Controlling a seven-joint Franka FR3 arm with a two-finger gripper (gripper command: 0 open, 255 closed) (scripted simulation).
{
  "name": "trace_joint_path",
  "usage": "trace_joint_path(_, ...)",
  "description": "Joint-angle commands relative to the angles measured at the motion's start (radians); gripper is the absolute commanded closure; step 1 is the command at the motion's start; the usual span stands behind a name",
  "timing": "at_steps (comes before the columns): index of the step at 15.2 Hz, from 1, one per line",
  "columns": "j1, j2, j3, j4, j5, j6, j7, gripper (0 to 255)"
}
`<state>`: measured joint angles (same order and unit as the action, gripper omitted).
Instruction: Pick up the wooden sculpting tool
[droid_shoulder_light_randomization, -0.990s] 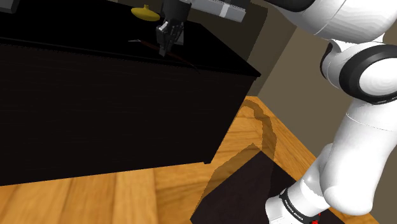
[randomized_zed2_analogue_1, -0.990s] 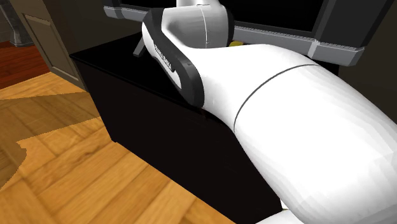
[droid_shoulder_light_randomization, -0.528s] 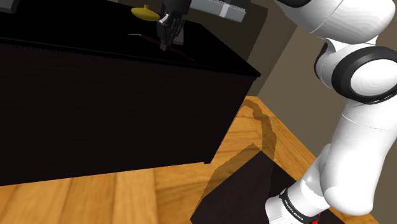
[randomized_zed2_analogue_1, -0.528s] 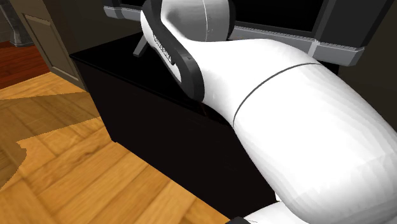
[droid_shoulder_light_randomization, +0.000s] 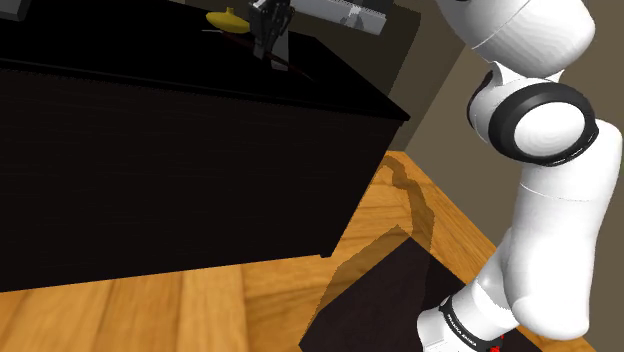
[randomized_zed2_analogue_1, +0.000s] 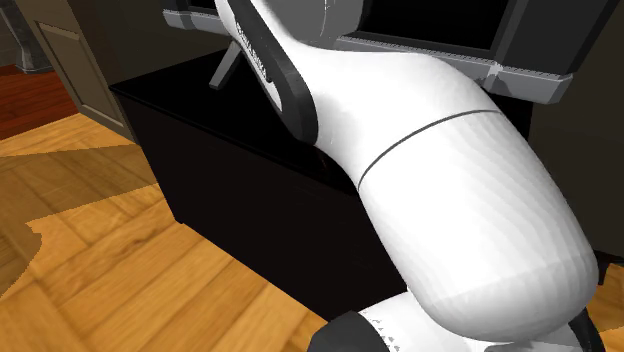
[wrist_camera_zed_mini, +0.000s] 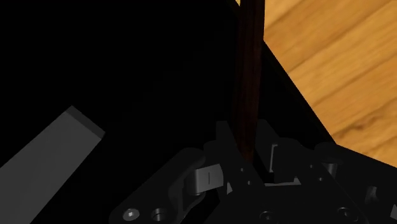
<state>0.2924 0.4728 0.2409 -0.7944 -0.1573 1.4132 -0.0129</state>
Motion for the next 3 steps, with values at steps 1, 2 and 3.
trace_joint_path(1,0.021,0.054,-0.004,0.123,-0.014,-0.069,-0.004,255)
trace_joint_path(2,0.023,0.062,-0.005,0.139,-0.015,-0.077,-0.004,255)
trace_joint_path(3,0.024,0.062,-0.005,0.139,-0.015,-0.077,-0.005,255)
